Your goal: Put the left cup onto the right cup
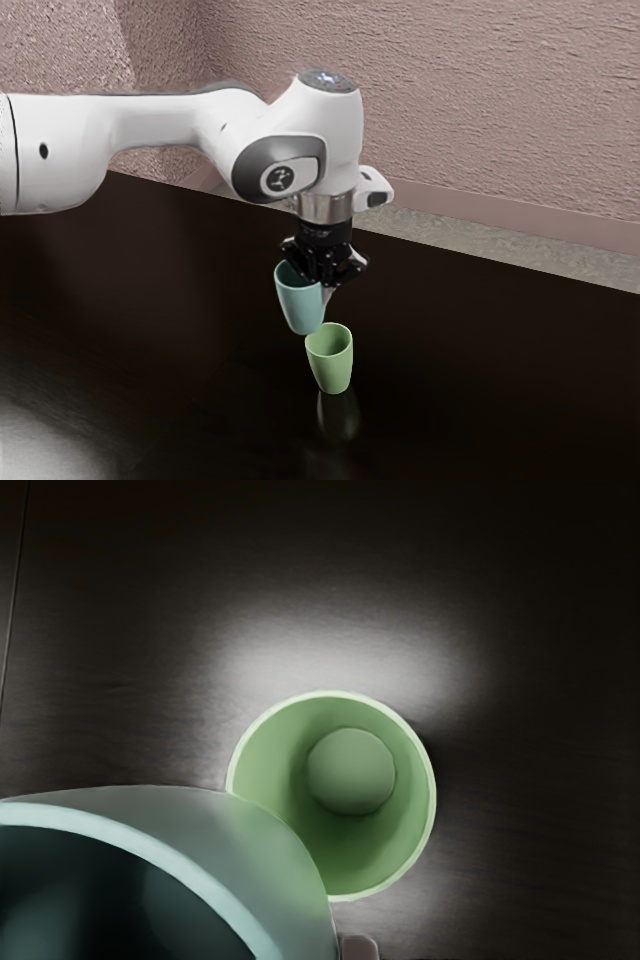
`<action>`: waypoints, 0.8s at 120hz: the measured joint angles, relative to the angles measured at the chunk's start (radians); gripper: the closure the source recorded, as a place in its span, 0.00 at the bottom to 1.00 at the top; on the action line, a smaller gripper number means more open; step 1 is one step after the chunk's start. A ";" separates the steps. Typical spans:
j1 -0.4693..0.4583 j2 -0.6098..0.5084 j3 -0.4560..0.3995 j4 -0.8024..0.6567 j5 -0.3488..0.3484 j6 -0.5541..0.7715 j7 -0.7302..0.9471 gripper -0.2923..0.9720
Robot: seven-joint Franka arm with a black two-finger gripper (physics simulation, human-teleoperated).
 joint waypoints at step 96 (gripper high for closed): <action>-0.013 0.093 -0.027 0.070 0.045 0.004 -0.086 0.85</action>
